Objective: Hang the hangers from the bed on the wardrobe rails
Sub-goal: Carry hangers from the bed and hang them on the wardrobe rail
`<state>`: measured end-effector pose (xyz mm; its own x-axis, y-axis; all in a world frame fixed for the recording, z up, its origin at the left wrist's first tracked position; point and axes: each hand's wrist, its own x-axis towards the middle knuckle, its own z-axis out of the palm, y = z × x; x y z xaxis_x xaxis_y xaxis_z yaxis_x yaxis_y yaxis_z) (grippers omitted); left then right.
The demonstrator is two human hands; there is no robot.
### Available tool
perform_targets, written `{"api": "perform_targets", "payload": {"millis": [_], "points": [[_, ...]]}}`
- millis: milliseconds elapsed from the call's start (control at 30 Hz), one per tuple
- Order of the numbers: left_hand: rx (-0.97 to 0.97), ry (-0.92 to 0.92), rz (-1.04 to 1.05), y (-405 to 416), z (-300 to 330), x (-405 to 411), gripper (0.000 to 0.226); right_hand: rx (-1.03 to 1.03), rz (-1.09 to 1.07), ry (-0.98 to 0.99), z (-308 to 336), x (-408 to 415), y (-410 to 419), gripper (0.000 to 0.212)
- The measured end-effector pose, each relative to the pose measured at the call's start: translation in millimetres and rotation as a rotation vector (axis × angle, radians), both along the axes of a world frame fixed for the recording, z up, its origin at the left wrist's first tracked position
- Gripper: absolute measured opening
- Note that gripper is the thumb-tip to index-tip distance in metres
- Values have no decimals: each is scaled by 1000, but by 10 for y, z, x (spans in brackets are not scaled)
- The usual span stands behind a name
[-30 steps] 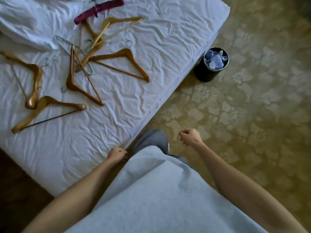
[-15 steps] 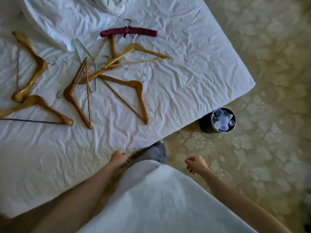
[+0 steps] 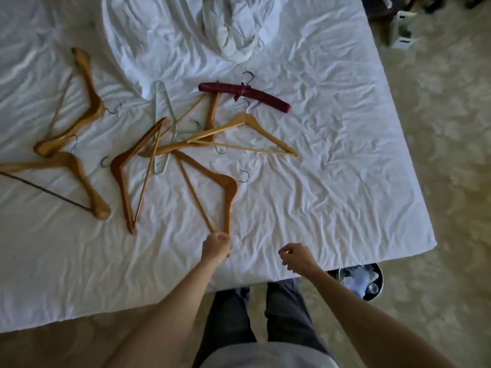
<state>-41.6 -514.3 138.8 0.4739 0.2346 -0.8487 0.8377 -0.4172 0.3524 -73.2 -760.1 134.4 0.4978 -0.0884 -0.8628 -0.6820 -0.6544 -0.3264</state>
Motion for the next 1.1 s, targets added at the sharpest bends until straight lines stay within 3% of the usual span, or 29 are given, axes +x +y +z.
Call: {"api": "perform_targets", "payload": {"millis": [167, 300, 500, 633, 867, 1000, 1100], "points": [[187, -58, 107, -71, -473, 621, 11, -85, 121, -142, -427, 1388, -31, 10], [277, -117, 140, -185, -879, 980, 38, -296, 148, -380, -643, 2491, 23, 23], [365, -131, 76, -382, -1511, 1117, 74, -359, 337, -597, -1228, 3449, 170, 47], [413, -182, 74, -416, -1719, 1123, 64, -387, 386, -575, -1573, 3583, 241, 56], [428, -282, 7, -333, -1723, 1049, 40, -386, 318, -582, -1552, 3442, 311, 29], [339, -325, 9, -222, -1300, 946, 27, -144, 37, -607, -1121, 3039, 347, 21], [280, -348, 77, -169, -801, 823, 20, 83, 1, -655, -588, 2602, 364, 9]]}}
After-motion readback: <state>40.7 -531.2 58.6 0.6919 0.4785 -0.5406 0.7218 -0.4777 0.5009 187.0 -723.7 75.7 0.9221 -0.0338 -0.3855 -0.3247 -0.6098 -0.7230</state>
